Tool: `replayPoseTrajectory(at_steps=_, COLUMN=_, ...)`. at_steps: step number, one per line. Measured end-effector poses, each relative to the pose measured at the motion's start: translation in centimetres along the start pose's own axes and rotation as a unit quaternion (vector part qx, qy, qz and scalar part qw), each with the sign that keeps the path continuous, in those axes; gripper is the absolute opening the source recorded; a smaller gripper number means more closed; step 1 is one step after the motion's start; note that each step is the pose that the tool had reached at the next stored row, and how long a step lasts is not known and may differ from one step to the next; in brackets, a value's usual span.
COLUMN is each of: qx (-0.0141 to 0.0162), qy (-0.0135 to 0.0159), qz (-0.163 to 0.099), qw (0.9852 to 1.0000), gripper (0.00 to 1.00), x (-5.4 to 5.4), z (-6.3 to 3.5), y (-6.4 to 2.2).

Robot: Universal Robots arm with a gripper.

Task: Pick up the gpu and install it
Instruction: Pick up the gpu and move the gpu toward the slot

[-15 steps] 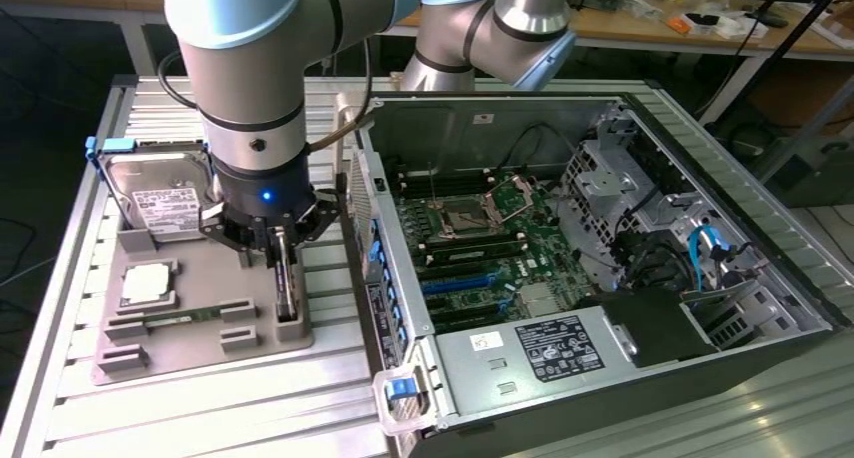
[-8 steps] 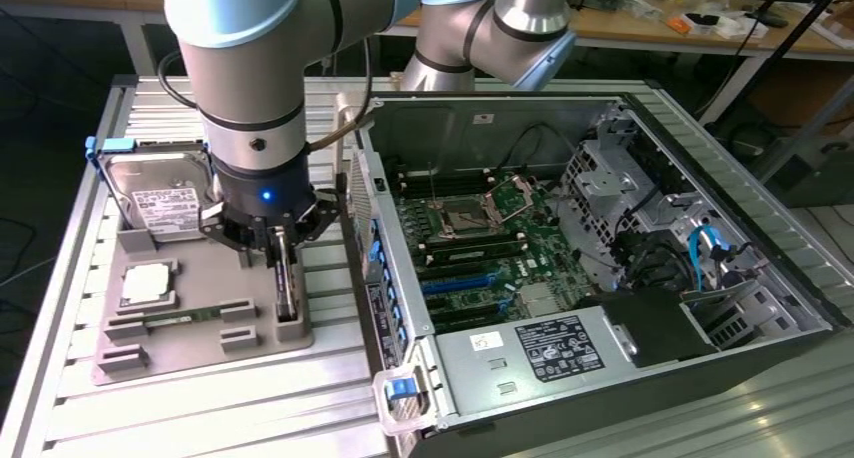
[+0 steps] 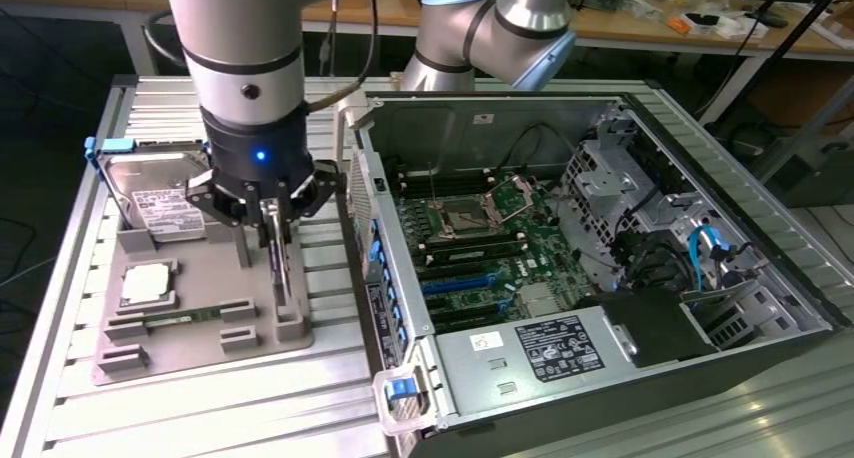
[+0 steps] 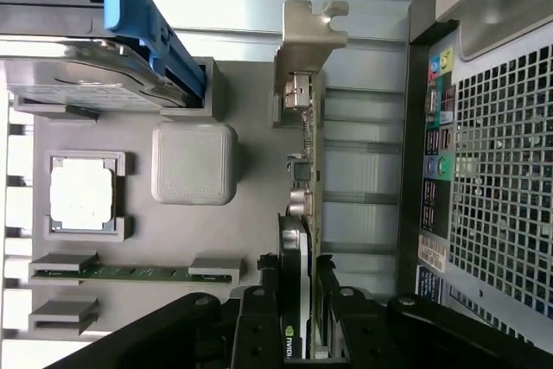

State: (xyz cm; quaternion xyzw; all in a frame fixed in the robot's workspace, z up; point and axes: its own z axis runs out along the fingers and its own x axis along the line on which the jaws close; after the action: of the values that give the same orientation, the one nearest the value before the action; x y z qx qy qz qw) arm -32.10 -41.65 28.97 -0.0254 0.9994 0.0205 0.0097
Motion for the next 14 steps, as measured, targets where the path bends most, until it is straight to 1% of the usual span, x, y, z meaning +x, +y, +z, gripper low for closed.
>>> replayPoseTrajectory(at_steps=3, qx=0.0012, qy=-0.0001, qz=0.0, qw=1.0, gripper=0.27, x=0.0, z=-1.28, y=0.05)
replayPoseTrajectory(at_steps=7, qx=0.0025, qy=0.0001, qz=0.0, qw=1.0, gripper=0.27, x=-0.1, z=-3.4, y=0.14)
replayPoseTrajectory(at_steps=11, qx=0.0028, qy=0.0, qz=0.0, qw=1.0, gripper=0.27, x=-0.1, z=-4.48, y=0.18)
replayPoseTrajectory(at_steps=14, qx=0.0028, qy=-0.0001, qz=0.0, qw=1.0, gripper=0.27, x=-0.1, z=-5.02, y=0.2)
